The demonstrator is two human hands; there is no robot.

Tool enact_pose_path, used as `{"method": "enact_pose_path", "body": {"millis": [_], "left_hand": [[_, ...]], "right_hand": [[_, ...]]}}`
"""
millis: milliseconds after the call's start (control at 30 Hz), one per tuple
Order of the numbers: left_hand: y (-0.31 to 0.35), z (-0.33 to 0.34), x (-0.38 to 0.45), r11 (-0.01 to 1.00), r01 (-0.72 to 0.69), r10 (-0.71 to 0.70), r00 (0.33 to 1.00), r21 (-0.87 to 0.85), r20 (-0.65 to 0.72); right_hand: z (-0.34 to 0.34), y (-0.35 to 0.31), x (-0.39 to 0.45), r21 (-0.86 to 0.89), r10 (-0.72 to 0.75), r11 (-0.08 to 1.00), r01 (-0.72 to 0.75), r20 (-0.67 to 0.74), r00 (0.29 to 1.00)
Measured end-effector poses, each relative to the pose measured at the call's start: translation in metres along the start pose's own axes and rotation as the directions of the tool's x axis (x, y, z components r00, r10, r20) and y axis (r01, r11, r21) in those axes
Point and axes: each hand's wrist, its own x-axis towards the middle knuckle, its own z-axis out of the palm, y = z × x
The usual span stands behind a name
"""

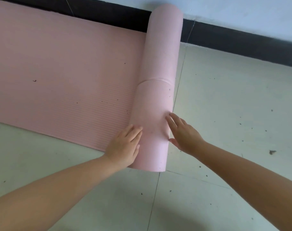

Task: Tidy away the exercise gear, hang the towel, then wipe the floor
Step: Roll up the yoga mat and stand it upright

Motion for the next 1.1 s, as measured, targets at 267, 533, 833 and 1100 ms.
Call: {"method": "enact_pose_path", "body": {"millis": [267, 533, 833, 1100], "left_hand": [[-0.014, -0.003, -0.033, 0.951, 0.248, -0.128, 0.860, -0.185, 0.495], [-0.057, -0.015, -0.019, 0.988, 0.092, -0.015, 0.863, -0.127, 0.506], [-0.099, -0.031, -0.016, 0.995, 0.075, -0.025, 0.832, -0.067, 0.554], [-0.104, -0.040, -0.028, 0.965, 0.187, -0.027, 0.766, -0.183, 0.643]], "right_hand": [[-0.004, -0.031, 0.013, -0.004, 0.029, 1.000, -0.029, 0.087, 0.996], [0.009, -0.048, 0.016, -0.156, 0.029, 0.987, -0.038, -0.063, 0.998], [0.010, -0.073, 0.036, -0.022, -0.054, 0.998, 0.051, -0.161, 0.985], [-0.010, -0.073, 0.043, 0.287, -0.138, 0.951, 0.114, 0.065, 0.988]]}}
